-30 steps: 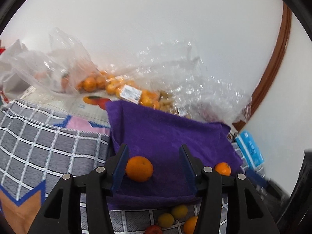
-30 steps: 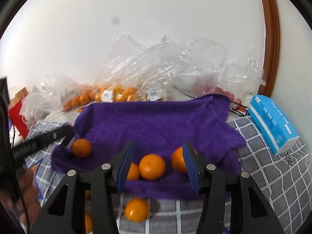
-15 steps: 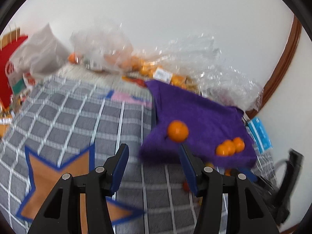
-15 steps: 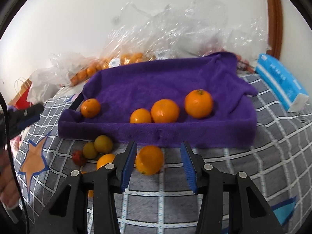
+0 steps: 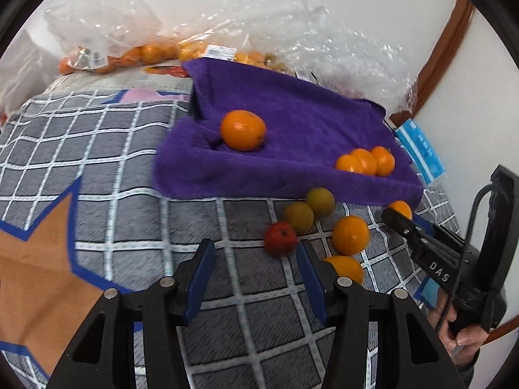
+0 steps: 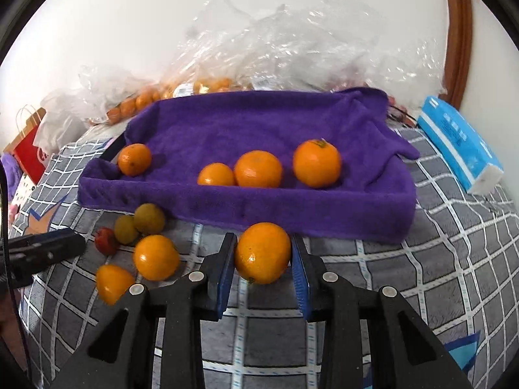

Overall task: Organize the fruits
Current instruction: 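Grasp another orange with the right tool while the left tool grasps a small red apple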

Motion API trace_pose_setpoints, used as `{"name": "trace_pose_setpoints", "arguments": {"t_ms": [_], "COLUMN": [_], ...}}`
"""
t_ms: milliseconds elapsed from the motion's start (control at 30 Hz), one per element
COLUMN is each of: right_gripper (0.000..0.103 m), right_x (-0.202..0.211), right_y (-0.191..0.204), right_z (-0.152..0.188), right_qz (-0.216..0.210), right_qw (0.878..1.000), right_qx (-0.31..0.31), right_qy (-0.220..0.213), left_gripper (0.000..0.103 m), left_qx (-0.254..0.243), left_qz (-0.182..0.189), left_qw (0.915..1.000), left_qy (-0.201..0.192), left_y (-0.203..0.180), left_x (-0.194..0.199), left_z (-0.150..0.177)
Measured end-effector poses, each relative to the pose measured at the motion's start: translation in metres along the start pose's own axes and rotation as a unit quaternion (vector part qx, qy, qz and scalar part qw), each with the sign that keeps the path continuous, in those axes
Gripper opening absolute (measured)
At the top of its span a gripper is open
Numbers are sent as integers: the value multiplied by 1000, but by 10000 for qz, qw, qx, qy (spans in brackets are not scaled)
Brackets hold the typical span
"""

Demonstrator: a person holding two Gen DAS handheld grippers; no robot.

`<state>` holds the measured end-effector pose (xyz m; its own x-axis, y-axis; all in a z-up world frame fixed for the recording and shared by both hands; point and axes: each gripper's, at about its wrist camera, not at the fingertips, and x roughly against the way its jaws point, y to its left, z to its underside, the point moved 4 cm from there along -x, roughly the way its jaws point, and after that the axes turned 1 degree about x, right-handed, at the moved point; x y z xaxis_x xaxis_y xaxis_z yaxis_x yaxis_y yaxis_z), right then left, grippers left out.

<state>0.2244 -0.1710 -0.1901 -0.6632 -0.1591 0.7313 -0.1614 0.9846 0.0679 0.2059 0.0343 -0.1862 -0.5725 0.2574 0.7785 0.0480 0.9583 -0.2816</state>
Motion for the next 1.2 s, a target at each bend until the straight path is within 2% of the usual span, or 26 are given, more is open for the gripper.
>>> {"name": "trace_pose_setpoints", "arguments": {"t_ms": [133, 233, 333, 500, 633, 800, 1200], "right_gripper": [33, 33, 33, 33, 33, 33, 33], "right_x": [-2, -3, -4, -5, -4, -1, 15], "right_y": [-10, -11, -10, -10, -13, -17, -1], "right_z": [0, -1, 0, 0, -1, -2, -4], "right_qz": [-27, -57, -78, -104, -167, -214, -310], "right_qw": [9998, 9997, 9996, 9995, 9991, 9984, 9982], "right_qx": [-174, -246, -260, -291, -394, -515, -168], "right_qy": [42, 52, 87, 78, 43, -57, -489], "left_gripper": [44, 38, 34, 23, 23, 23, 23], "left_qx": [-144, -204, -381, -504, -372, -26, 152], "left_qz": [-32, 19, -127, -106, 206, 360, 281], "left_qw": [9999, 9998, 9992, 9985, 9986, 9984, 9959], "left_qy": [-29, 42, -28, -168, -313, -445, -845], "left_y": [-9, -12, -17, -21, -18, -9, -2], "left_x": [-6, -12, -16, -17, -10, -6, 5], "left_z": [-2, -5, -8, -8, -9, -13, -16]}}
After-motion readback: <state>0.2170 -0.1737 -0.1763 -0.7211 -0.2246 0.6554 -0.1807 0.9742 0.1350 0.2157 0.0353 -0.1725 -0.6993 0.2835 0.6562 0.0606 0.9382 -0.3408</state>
